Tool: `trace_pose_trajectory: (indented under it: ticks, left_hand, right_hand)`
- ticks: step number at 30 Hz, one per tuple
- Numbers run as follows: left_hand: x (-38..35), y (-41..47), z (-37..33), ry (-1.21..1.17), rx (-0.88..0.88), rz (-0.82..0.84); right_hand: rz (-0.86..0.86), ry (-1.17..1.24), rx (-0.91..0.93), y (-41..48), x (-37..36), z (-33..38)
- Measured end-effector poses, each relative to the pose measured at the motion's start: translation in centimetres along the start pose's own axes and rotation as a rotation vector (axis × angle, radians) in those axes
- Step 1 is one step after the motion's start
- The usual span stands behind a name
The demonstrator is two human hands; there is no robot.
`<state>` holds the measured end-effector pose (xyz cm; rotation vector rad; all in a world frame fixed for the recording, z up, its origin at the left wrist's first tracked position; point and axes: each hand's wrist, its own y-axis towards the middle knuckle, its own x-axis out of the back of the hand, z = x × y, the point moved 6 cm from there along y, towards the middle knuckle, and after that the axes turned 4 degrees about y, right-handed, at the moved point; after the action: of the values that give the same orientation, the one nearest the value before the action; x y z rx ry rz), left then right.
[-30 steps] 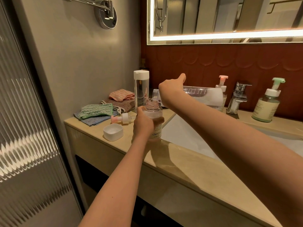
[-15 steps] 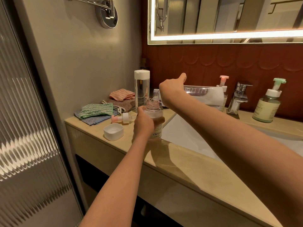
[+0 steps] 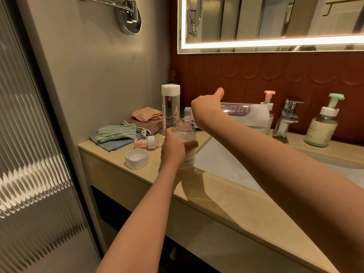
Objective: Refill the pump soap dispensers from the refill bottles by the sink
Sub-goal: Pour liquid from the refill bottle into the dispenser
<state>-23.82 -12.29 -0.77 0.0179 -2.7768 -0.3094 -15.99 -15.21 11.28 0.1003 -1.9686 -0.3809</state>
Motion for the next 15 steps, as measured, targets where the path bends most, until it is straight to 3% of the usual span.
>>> trace_pose_trajectory:
  ticks: [15]
  left_hand:
    - [-0.04, 0.03, 0.03, 0.021, 0.004, 0.000]
  right_hand:
    - [-0.006, 0.008, 0.001, -0.03, -0.11, 0.01]
